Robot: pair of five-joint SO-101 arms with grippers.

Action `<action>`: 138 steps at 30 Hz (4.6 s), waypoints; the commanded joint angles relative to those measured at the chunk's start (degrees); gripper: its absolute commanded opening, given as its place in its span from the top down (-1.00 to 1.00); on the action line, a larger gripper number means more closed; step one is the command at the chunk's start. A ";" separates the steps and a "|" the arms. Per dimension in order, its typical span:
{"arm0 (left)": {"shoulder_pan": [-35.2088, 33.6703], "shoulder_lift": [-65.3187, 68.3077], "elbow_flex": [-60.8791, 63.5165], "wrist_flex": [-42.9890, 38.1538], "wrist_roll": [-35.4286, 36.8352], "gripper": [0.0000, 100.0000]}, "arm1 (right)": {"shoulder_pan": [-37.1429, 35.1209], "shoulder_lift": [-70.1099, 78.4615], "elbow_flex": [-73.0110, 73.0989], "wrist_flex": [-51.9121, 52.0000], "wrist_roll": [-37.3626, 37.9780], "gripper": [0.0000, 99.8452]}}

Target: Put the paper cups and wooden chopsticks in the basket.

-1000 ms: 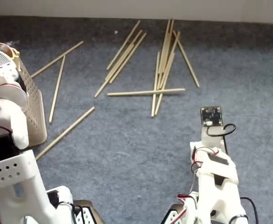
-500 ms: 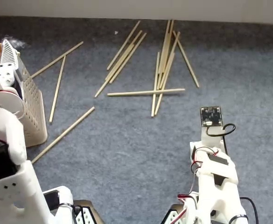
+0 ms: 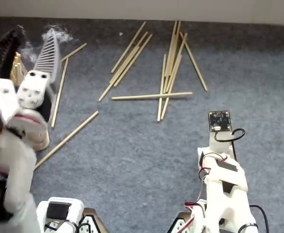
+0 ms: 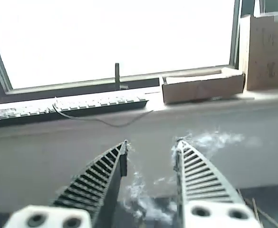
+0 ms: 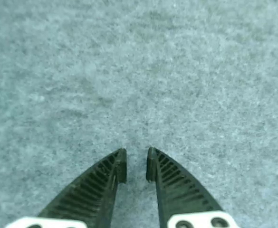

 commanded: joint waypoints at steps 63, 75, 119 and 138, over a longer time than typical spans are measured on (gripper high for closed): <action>5.14 125.49 -95.69 39.30 -5.10 0.99 | -0.48 -1.36 -0.31 -0.92 0.70 0.84; 3.03 93.58 -96.40 45.63 -5.27 0.99 | -0.48 -1.36 -0.31 -0.92 0.70 0.84; -19.38 -40.66 22.90 -10.90 -9.49 0.99 | -0.40 -1.63 -0.22 -0.92 0.70 0.84; -26.95 -9.19 40.66 -44.31 -6.15 0.99 | -0.48 -1.36 -0.31 -0.92 0.70 0.84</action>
